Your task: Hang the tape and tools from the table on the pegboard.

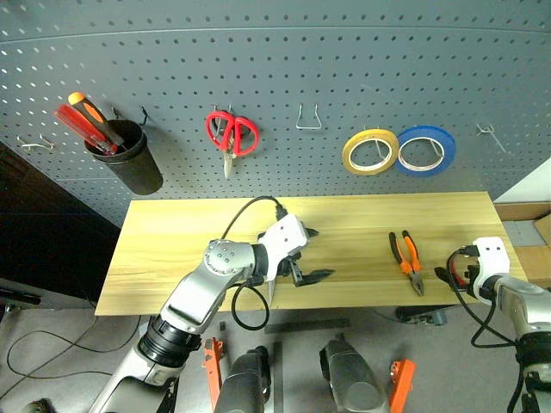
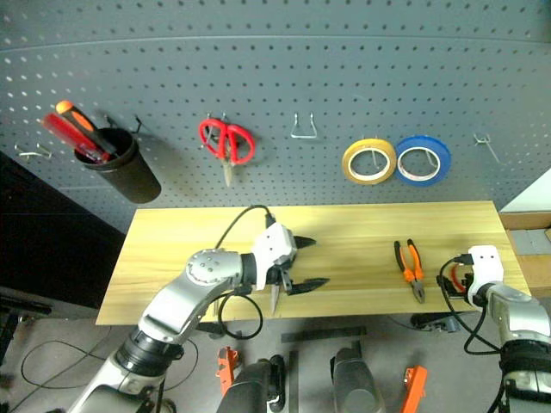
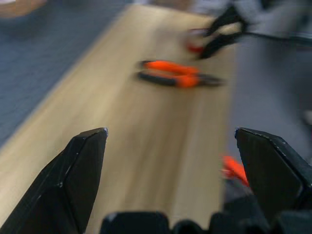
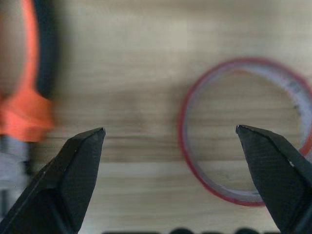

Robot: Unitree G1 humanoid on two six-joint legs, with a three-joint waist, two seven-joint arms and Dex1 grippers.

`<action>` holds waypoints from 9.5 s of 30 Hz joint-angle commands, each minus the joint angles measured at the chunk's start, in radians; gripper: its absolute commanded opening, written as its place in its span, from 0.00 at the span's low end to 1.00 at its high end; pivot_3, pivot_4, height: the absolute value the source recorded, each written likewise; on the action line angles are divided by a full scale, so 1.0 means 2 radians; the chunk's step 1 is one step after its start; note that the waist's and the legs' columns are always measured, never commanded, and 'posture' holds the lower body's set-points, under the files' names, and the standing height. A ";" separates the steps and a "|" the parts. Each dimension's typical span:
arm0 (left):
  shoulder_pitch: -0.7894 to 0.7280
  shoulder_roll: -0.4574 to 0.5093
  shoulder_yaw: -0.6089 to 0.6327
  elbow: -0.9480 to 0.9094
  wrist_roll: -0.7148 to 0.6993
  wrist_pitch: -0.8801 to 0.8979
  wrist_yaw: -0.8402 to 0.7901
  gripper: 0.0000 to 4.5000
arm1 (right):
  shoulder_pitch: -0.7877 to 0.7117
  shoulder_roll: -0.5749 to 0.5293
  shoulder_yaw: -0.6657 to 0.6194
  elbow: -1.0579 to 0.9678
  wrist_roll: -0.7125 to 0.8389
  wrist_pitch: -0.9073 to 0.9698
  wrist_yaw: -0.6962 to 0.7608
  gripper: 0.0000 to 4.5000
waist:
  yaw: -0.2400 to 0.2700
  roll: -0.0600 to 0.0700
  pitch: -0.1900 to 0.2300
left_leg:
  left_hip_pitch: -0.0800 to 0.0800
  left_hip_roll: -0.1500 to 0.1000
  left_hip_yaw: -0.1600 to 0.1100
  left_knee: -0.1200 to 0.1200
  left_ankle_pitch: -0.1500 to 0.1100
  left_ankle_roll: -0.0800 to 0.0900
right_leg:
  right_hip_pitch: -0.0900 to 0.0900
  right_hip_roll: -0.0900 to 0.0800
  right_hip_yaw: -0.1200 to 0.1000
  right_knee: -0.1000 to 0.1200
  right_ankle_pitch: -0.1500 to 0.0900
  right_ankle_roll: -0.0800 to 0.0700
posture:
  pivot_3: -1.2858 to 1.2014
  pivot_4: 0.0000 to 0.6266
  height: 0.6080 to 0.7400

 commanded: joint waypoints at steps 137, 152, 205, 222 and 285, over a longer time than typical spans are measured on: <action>0.083 0.014 0.260 0.050 0.007 -0.138 0.180 1.00 | -0.179 0.272 0.126 -0.459 -0.013 -0.046 -0.101 0.56 | -0.046 0.000 -0.010 | -0.014 0.000 0.003 0.013 0.000 0.001 | -0.019 -0.001 0.001 0.017 0.002 0.005 | 0.40 0.38 1.00; 0.077 0.008 0.256 0.021 0.008 -0.131 0.231 1.00 | -0.399 0.361 0.136 -0.140 -0.071 -0.279 -0.151 0.56 | -0.045 0.000 -0.011 | -0.015 0.001 0.005 0.012 0.001 -0.001 | -0.023 -0.002 0.000 0.019 0.002 0.005 | 0.43 0.39 1.00; 0.076 -0.008 0.217 -0.010 -0.006 -0.046 0.234 1.00 | -0.226 0.311 0.150 -0.201 -0.091 -0.162 -0.088 1.00 | -0.020 -0.001 -0.011 | -0.014 0.002 0.005 0.010 0.002 -0.002 | -0.023 -0.001 0.000 0.019 0.003 0.003 | 0.43 0.42 1.00; 0.155 -0.079 0.118 -0.059 0.068 0.251 0.378 1.00 | -0.066 0.124 0.116 -0.578 0.195 0.187 0.087 1.00 | -0.008 -0.002 -0.010 | -0.014 0.003 0.005 0.010 0.002 -0.001 | -0.022 -0.001 0.000 0.018 0.003 0.003 | 0.42 0.46 1.00; 0.205 -0.053 0.264 -0.113 -0.085 0.025 0.206 0.09 | -0.027 -0.059 0.072 -0.570 0.182 0.119 0.140 1.00 | -0.009 -0.006 -0.008 | -0.015 0.003 0.003 0.009 0.002 0.000 | -0.019 -0.003 0.000 0.009 0.004 0.004 | 0.40 0.42 1.00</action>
